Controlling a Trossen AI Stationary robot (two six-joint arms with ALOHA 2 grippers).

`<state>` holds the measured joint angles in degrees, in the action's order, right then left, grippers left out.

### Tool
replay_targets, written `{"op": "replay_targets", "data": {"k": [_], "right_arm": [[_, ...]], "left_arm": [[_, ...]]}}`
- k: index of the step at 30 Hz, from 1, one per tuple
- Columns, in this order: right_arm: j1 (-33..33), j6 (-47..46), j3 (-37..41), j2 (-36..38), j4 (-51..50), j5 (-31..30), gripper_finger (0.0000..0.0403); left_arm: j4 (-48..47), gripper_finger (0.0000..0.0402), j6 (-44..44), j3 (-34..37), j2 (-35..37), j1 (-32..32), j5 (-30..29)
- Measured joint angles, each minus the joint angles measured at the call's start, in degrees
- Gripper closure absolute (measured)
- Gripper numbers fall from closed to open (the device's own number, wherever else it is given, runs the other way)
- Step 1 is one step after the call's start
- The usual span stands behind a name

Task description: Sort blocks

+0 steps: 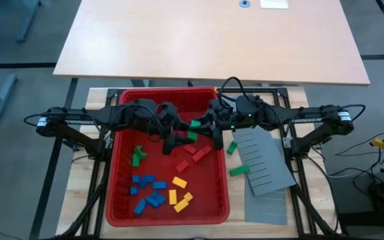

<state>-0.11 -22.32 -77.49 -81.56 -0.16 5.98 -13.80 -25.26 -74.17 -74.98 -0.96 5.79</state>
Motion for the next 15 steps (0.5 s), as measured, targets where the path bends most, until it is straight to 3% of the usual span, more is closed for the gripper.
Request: {"op": "replay_targets", "data": {"k": [7, 11, 15], "right_arm": [[-0.59, 0.11, 0.00, 0.01, -0.09, 0.08, 0.0290], [-1.05, 0.85, 0.00, 0.79, -3.31, 0.14, 0.0290], [-1.46, 1.33, 0.00, 3.38, -13.06, 0.26, 0.0290]], "left_arm": [[-7.19, 0.0084, -1.77, 0.00, 0.00, 0.03, -0.05], [-13.64, 0.0070, -1.79, 0.00, 0.02, 0.01, -0.12], [-18.38, 0.0078, -1.70, 0.00, 0.18, 0.03, -0.56]]}}
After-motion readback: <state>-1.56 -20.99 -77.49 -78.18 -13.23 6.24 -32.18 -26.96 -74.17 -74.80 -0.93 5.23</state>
